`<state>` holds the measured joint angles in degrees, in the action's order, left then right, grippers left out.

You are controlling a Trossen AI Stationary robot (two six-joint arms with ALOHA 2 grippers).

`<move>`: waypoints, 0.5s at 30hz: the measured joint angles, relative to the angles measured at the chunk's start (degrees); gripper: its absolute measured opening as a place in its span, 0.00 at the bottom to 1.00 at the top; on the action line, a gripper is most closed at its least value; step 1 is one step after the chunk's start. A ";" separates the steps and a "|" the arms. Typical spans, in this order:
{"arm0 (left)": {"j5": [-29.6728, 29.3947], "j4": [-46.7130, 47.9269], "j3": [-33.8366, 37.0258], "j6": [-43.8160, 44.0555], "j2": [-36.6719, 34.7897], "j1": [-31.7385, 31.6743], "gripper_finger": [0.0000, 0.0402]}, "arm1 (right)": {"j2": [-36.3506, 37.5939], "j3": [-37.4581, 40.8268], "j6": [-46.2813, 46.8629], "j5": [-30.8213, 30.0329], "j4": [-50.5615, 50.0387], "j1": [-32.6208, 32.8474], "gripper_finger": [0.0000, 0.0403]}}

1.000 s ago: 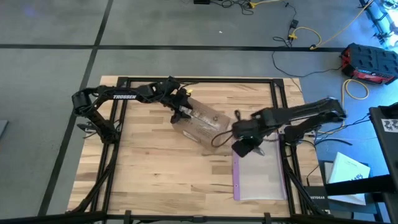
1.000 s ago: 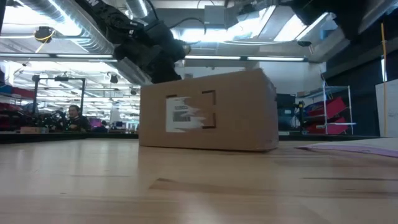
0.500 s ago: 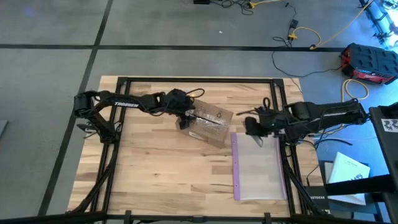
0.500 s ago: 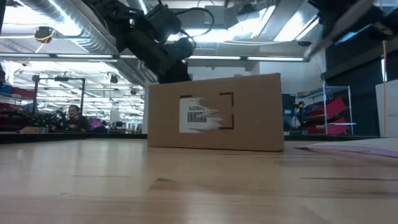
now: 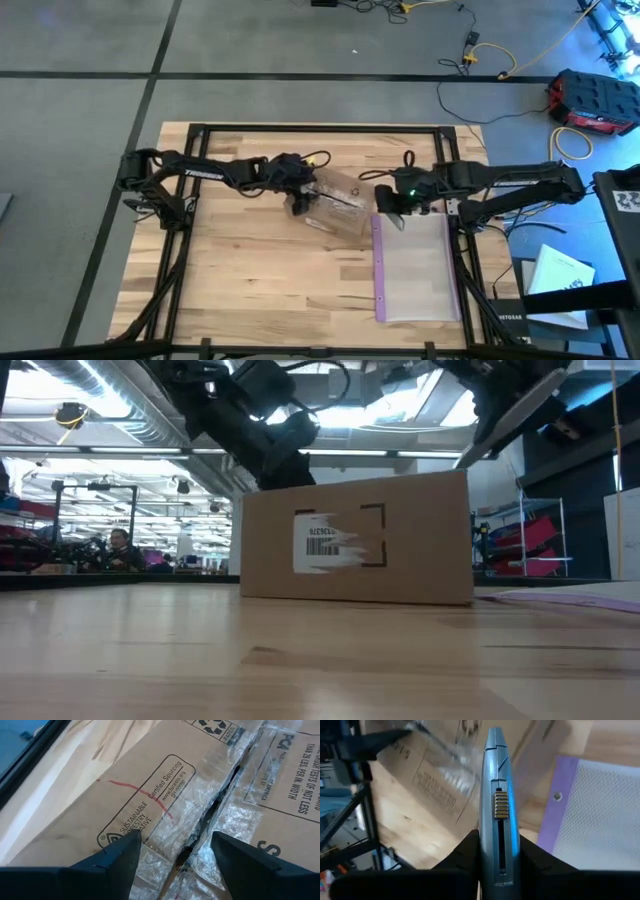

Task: Unpack boxes
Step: Open the cardboard box using the cutter

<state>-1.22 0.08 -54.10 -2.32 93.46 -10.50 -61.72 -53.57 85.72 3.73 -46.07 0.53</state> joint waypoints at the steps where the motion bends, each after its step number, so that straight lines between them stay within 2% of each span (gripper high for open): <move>1: 0.23 -0.09 -0.26 -0.97 -0.14 0.03 0.59 | -0.06 -0.01 -0.09 -0.66 0.00 0.22 0.15; 15: 0.31 -0.22 -2.42 -4.58 -0.47 0.02 0.59 | 3.64 -0.03 1.22 -13.35 -2.76 10.14 0.15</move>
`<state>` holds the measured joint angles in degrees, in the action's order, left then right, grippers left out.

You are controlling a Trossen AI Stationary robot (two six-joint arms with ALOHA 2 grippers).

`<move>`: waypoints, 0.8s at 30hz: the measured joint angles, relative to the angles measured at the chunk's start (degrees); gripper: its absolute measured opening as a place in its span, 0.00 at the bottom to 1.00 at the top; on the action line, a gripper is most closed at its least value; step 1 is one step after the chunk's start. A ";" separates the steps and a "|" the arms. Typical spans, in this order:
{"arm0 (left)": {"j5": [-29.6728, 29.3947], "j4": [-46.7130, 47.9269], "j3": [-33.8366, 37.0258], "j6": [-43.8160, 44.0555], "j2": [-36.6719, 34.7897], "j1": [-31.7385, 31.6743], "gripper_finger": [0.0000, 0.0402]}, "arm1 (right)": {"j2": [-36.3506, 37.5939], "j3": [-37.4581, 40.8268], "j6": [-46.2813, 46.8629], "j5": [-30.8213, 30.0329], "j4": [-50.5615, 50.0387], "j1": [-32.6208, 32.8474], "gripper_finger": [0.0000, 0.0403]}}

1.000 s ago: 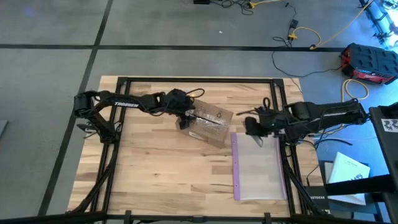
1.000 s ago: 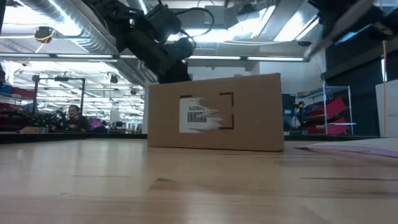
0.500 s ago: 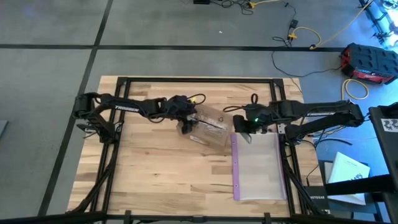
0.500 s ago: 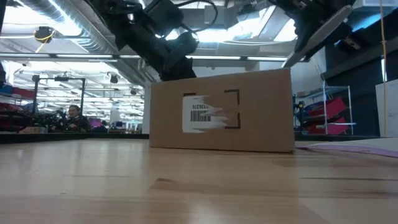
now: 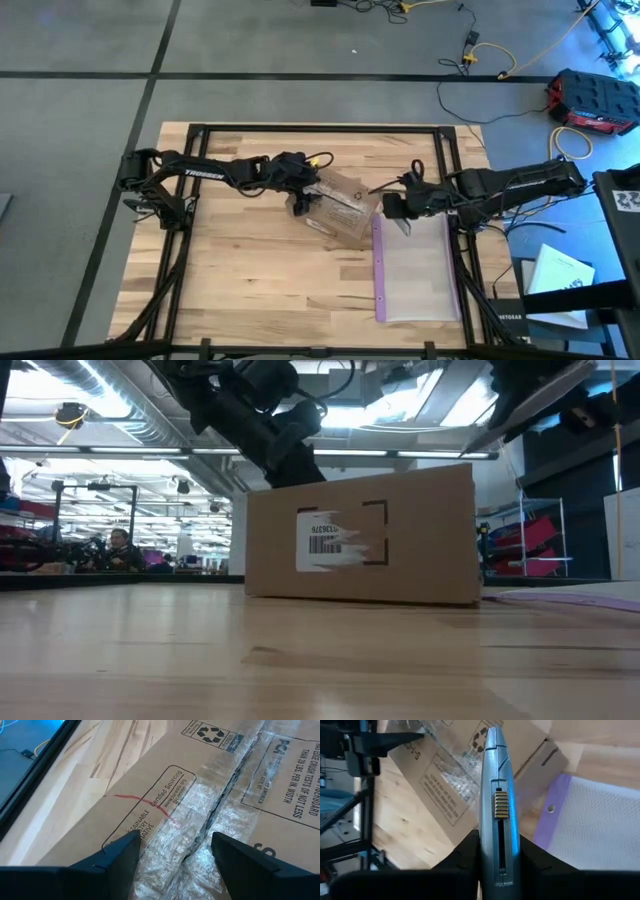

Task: Unpack boxes
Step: Open the cardboard box using the cutter

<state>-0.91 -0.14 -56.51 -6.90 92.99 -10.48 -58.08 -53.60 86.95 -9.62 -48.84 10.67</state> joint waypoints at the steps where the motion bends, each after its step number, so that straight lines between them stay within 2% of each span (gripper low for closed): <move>1: -0.02 -0.07 -0.03 0.04 0.00 0.00 0.59 | 0.00 0.00 -0.06 -0.53 0.13 0.42 0.15; 17: -0.39 -0.39 -0.17 0.58 -0.17 -0.20 0.59 | 0.35 0.00 -4.15 -4.87 3.70 1.78 0.15; 24: -0.43 -0.35 -0.19 4.55 -0.22 -0.24 0.59 | 0.28 0.00 -7.29 -4.99 5.66 2.10 0.15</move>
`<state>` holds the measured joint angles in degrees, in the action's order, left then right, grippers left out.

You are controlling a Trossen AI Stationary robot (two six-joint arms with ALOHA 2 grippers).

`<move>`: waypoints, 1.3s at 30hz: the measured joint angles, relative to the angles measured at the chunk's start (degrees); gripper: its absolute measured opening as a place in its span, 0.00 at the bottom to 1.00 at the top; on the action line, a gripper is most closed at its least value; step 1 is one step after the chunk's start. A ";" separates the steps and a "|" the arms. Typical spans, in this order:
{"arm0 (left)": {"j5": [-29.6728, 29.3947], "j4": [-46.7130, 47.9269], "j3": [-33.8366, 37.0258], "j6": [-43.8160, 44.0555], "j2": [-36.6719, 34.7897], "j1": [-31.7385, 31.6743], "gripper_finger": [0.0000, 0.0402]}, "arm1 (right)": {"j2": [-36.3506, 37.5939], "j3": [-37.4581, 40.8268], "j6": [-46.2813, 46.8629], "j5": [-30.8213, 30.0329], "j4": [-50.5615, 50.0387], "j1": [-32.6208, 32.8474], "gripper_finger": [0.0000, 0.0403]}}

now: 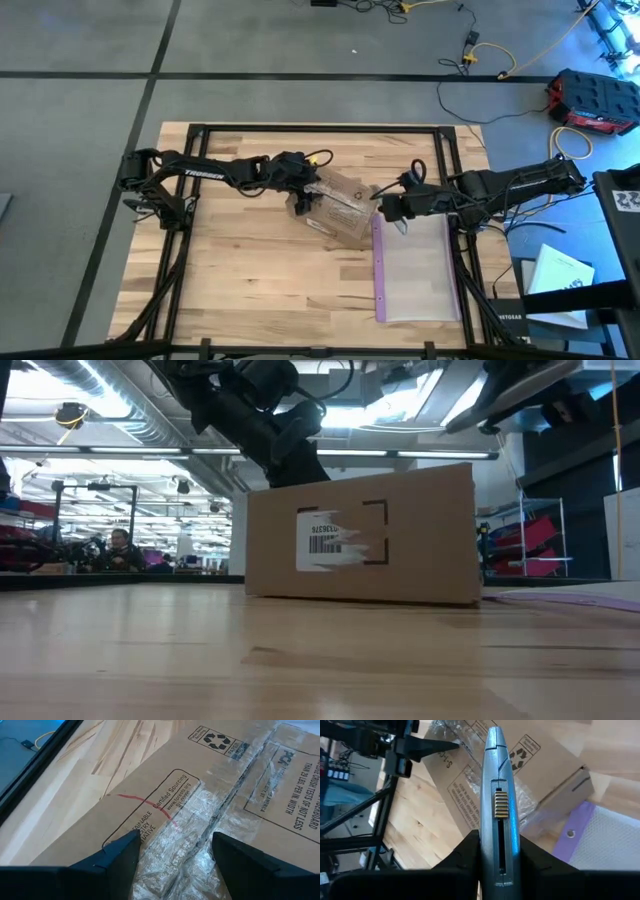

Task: Unpack boxes
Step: Open the cardboard box using the cutter

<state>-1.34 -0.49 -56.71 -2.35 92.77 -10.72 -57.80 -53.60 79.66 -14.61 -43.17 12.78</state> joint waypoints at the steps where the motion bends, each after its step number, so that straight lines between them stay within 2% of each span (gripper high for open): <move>1: 0.00 0.00 0.00 0.02 0.00 0.00 0.59 | 0.00 0.00 -0.72 -0.02 0.08 0.00 0.15; 8: 0.00 0.02 -0.02 0.02 -0.02 -0.02 0.59 | 0.00 0.00 -4.91 -2.46 1.10 -0.05 0.15; 15: 0.00 0.04 -0.02 0.02 -0.02 -0.02 0.59 | 0.00 0.00 -10.34 -1.42 7.23 -0.05 0.15; 23: 0.02 0.04 -0.03 0.03 -0.04 -0.02 0.59 | -0.04 0.00 -11.45 -0.65 7.43 0.00 0.15; 27: 0.02 0.06 -0.04 0.04 -0.04 -0.02 0.59 | -0.20 0.00 -15.20 -0.82 8.85 -0.05 0.15; 39: 0.04 0.07 -0.04 0.02 -0.04 -0.02 0.59 | -0.20 0.02 -11.57 -3.13 8.85 0.02 0.15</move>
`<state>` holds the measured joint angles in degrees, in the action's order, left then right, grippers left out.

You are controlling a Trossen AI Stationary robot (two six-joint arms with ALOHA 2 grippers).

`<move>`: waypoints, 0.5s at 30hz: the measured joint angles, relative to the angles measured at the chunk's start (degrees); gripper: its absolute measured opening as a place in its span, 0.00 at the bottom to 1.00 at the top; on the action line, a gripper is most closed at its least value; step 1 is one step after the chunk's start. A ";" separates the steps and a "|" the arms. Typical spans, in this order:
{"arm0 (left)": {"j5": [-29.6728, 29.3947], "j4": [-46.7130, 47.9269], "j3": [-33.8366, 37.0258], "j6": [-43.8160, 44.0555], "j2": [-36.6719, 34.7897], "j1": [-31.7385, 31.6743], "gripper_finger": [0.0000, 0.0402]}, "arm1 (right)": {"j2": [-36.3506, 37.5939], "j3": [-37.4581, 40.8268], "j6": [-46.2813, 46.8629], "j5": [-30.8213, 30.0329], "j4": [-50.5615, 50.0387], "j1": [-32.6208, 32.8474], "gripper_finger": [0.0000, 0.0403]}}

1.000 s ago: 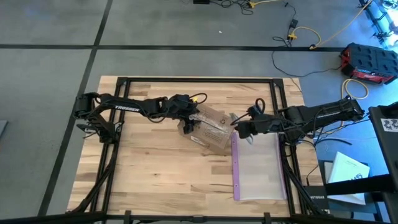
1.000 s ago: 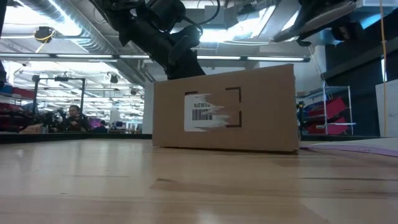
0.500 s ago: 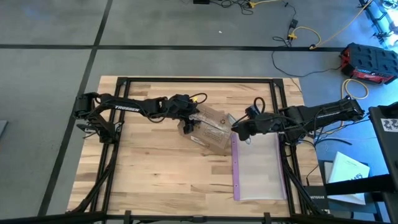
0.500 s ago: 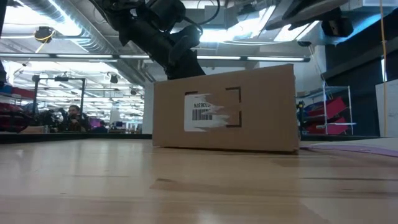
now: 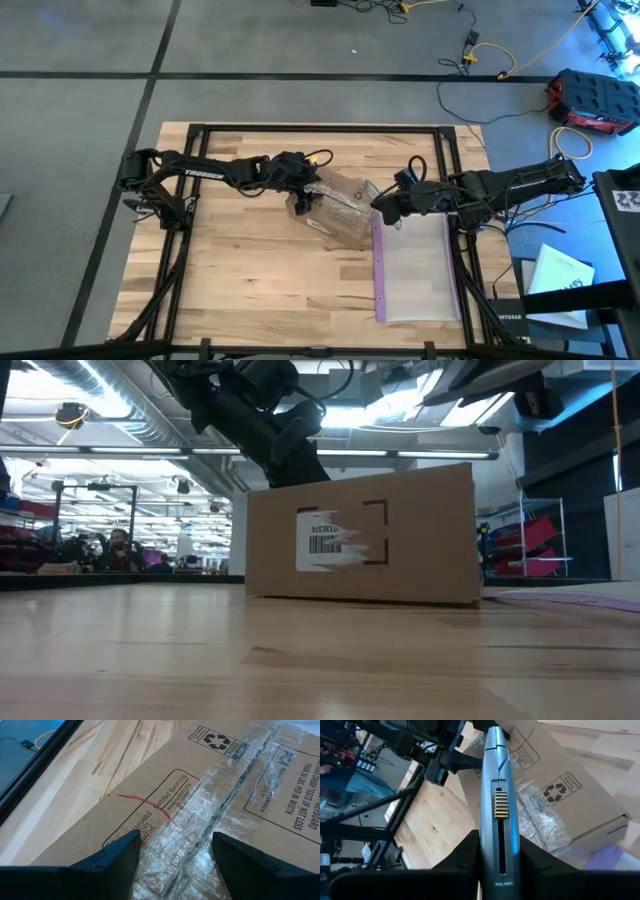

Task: Unpack boxes
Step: Open the cardboard box using the cutter

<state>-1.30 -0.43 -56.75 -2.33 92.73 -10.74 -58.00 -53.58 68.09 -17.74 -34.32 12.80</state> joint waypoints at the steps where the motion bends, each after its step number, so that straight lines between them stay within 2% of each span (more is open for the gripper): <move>1: 0.00 0.00 0.00 0.02 0.00 0.00 0.59 | 0.00 0.00 -0.03 -1.07 0.12 0.00 0.15; 3: -0.02 0.00 0.00 0.01 0.00 0.00 0.59 | 0.00 0.00 -0.41 -1.15 0.37 0.00 0.15; 9: -0.02 0.00 0.00 0.00 0.00 0.00 0.59 | -3.12 0.00 -0.88 3.48 -1.05 -0.05 0.15; 15: -0.01 0.01 0.00 0.01 -0.02 0.00 0.59 | -4.80 0.02 -3.37 3.21 -0.23 0.00 0.15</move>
<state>-1.31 -0.41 -56.75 -2.32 92.71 -10.74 -62.80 -53.56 64.72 -14.53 -34.55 12.80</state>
